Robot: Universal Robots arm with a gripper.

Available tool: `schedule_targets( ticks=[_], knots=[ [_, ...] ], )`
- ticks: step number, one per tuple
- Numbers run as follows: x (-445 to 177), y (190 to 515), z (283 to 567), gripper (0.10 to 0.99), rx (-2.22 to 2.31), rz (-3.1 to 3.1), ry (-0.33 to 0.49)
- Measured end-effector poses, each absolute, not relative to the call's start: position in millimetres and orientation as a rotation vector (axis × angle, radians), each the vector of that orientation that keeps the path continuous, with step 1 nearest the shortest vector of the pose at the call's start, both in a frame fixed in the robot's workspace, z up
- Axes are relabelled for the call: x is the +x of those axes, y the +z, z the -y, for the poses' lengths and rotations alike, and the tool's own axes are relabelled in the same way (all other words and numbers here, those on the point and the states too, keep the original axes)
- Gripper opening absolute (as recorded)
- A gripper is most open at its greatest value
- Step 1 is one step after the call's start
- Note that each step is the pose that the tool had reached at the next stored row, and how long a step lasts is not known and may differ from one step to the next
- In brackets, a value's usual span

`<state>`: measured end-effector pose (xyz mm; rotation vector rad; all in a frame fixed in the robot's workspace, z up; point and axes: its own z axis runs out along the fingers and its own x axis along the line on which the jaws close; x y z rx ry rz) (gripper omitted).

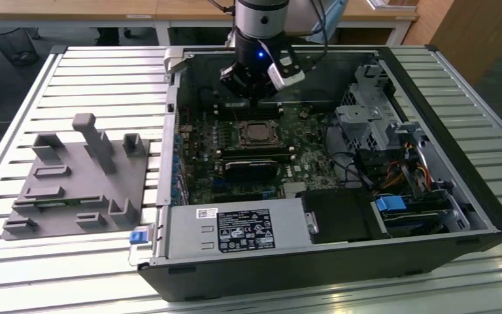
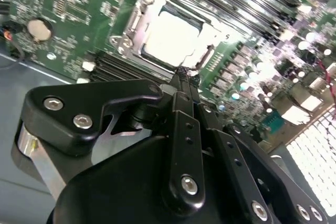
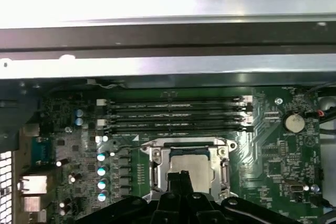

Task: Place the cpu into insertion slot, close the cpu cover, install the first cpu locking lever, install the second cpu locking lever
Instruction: 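Install the first cpu locking lever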

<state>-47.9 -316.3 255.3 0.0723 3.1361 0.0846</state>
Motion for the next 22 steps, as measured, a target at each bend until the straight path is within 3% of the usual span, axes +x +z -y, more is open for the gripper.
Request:
schedule_targets(
  ticks=[22],
  knots=[
    [-91, 256, 316, 0.122, 0.071, -3.123, 0.088]
  ],
)
